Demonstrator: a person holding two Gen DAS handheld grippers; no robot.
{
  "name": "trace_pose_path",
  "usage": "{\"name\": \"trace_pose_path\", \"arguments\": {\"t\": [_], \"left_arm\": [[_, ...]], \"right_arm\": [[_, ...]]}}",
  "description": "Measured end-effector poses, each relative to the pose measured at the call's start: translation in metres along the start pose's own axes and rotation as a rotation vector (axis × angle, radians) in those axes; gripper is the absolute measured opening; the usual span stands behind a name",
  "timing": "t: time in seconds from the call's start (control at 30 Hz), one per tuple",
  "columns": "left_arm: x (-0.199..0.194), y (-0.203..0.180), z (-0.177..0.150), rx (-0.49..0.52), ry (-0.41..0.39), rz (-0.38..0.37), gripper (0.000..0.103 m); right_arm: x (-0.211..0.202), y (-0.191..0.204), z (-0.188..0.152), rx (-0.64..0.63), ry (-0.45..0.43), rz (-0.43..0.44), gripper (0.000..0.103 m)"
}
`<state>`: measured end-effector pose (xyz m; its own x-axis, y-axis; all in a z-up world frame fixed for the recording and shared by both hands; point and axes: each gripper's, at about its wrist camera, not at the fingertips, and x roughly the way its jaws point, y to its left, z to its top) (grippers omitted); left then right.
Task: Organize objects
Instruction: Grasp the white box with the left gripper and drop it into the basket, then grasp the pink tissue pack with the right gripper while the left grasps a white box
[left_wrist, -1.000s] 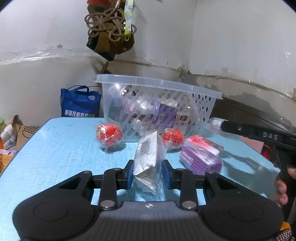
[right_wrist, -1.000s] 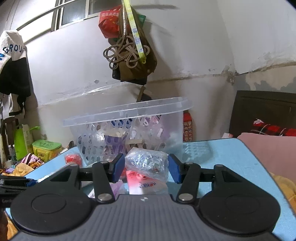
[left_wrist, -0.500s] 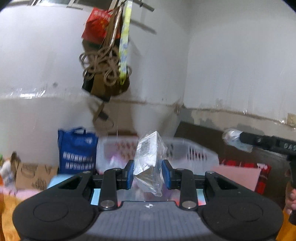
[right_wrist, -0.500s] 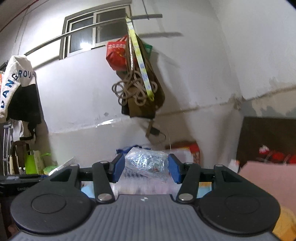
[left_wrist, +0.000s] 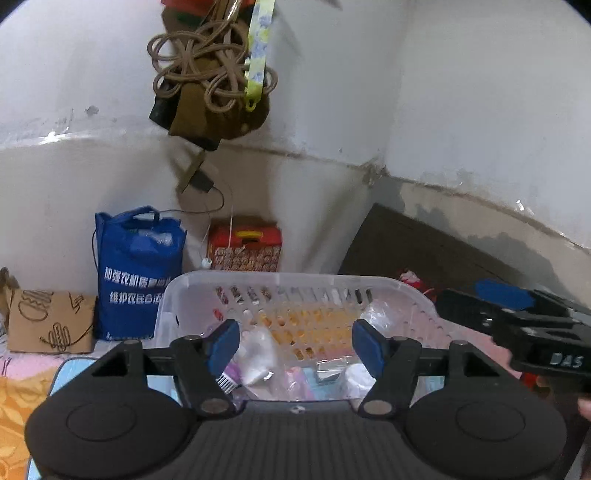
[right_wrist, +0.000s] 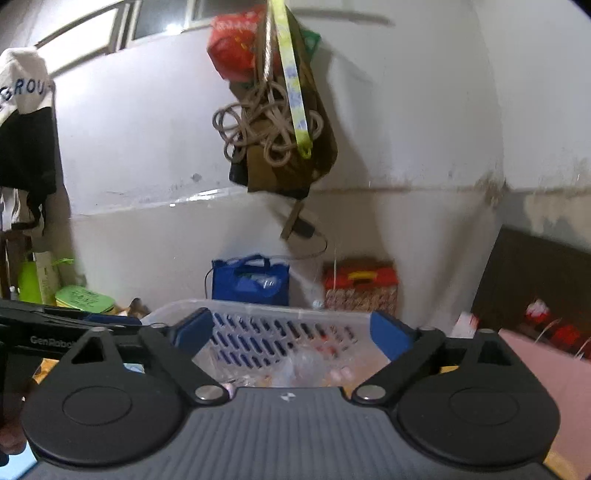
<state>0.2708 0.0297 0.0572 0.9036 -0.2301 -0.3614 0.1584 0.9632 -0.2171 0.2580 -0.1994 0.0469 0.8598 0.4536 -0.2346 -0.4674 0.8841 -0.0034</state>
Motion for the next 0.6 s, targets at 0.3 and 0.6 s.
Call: {"name": "trace_pose_path", "arguments": {"t": [0.3,0.6], "left_arm": [[-0.072,-0.008,-0.077,0.136,-0.076,0.012,0.084],[-0.034,0.003,-0.122,0.103,0.109,0.015,0.084]], "right_arm": [[-0.072,-0.012,-0.079,0.122,0.077,0.019,0.101],[-0.053,-0.008,-0.121,0.08,0.268,0.042,0.072]]}}
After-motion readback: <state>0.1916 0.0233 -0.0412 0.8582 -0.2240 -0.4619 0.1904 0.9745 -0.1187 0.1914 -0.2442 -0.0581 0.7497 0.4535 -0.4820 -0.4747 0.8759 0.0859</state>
